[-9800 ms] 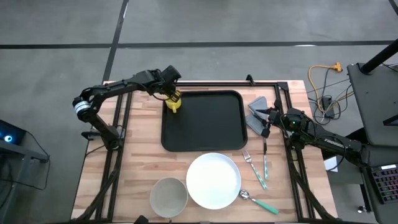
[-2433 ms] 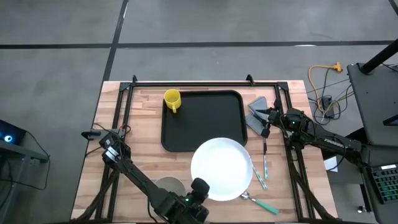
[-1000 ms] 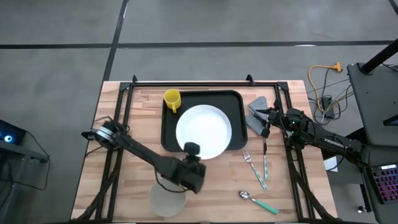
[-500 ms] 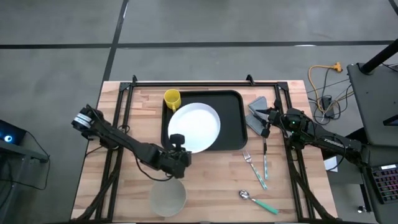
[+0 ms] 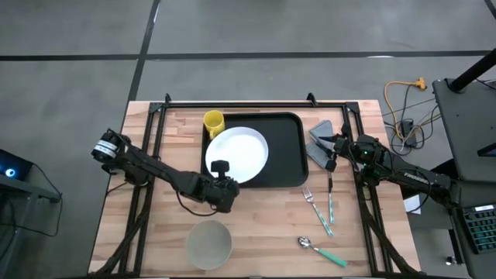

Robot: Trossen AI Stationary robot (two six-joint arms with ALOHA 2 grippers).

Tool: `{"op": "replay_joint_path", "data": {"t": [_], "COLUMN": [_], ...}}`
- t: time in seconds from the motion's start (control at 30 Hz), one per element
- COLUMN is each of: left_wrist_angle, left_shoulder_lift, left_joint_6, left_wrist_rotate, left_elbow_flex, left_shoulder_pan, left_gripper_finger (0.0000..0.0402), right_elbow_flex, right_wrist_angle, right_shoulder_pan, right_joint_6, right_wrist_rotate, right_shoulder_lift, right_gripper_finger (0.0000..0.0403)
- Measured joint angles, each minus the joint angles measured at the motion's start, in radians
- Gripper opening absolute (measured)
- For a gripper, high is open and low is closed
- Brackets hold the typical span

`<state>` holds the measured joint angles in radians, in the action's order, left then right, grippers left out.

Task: Set up tray
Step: Put the white plate on the black serving tray to the bottom of the yellow mug

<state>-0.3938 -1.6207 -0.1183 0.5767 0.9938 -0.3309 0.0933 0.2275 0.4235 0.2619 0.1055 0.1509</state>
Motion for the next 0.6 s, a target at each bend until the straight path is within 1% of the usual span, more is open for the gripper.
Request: {"op": "replay_joint_path", "data": {"t": [0.07, 0.23, 0.43, 0.6], "left_wrist_angle": [0.002, 0.002, 0.002, 0.002], "left_shoulder_lift": [0.000, 0.000, -0.001, -0.001], "left_joint_6": [-0.014, -0.041, -0.049, -0.051], "left_wrist_rotate": [-0.019, -0.026, -0.027, -0.053], "left_elbow_flex": [-0.015, -0.042, -0.052, -0.053], "left_shoulder_pan": [0.006, 0.012, 0.014, 0.014], "left_gripper_finger": [0.0000, 0.0000, 0.0000, 0.0000], "right_elbow_flex": [0.000, 0.000, 0.000, 0.000], "right_wrist_angle": [0.000, 0.000, 0.000, 0.000], "right_shoulder_pan": [0.000, 0.000, 0.000, 0.000], "right_joint_6": [0.000, 0.000, 0.000, 0.000], "right_wrist_rotate": [0.000, 0.000, 0.000, 0.000], "right_shoulder_lift": [0.000, 0.000, 0.001, 0.001], "right_gripper_finger": [0.0123, 0.0123, 0.0123, 0.0123]}}
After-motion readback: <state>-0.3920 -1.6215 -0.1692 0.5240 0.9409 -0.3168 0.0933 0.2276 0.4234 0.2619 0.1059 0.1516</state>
